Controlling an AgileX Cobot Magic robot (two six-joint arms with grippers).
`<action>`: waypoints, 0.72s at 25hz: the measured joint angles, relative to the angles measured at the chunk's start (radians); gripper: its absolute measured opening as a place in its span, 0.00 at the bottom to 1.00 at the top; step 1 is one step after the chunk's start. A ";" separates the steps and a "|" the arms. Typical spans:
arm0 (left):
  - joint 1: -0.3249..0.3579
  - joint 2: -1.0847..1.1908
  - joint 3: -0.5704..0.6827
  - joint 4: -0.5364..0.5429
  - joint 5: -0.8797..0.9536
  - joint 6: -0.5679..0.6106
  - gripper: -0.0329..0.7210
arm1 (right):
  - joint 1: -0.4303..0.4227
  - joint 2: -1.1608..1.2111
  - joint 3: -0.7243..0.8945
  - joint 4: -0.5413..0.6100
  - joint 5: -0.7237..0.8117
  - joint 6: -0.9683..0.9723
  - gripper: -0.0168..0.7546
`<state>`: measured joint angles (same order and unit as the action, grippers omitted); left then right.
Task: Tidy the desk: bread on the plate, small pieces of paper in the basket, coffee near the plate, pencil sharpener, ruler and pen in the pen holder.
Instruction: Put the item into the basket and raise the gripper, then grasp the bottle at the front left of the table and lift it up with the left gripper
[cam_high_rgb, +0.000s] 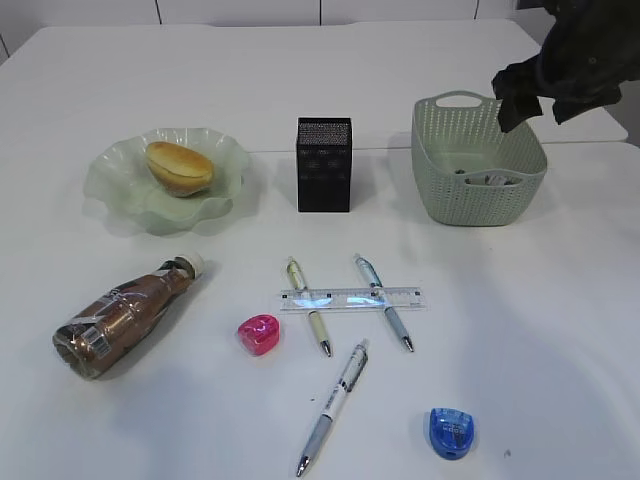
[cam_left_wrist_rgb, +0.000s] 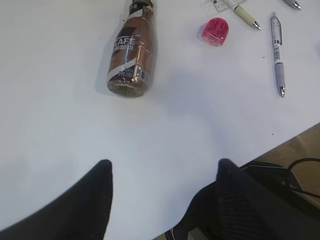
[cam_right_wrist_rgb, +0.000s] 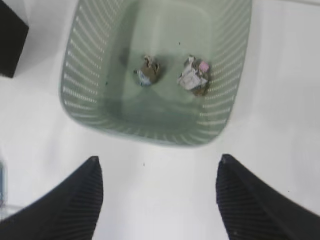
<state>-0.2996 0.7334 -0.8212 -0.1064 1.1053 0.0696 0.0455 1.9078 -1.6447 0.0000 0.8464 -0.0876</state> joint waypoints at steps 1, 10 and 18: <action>0.000 0.000 0.000 0.000 -0.002 0.000 0.65 | 0.000 -0.010 0.000 0.000 0.040 0.000 0.73; 0.000 0.000 0.000 0.002 -0.036 0.000 0.65 | 0.000 -0.105 0.002 0.013 0.243 0.001 0.68; 0.000 0.077 0.000 0.008 -0.106 0.000 0.65 | 0.000 -0.227 0.145 0.025 0.285 0.001 0.68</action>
<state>-0.2996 0.8105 -0.8212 -0.0981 0.9997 0.0696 0.0455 1.6804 -1.4999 0.0251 1.1310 -0.0869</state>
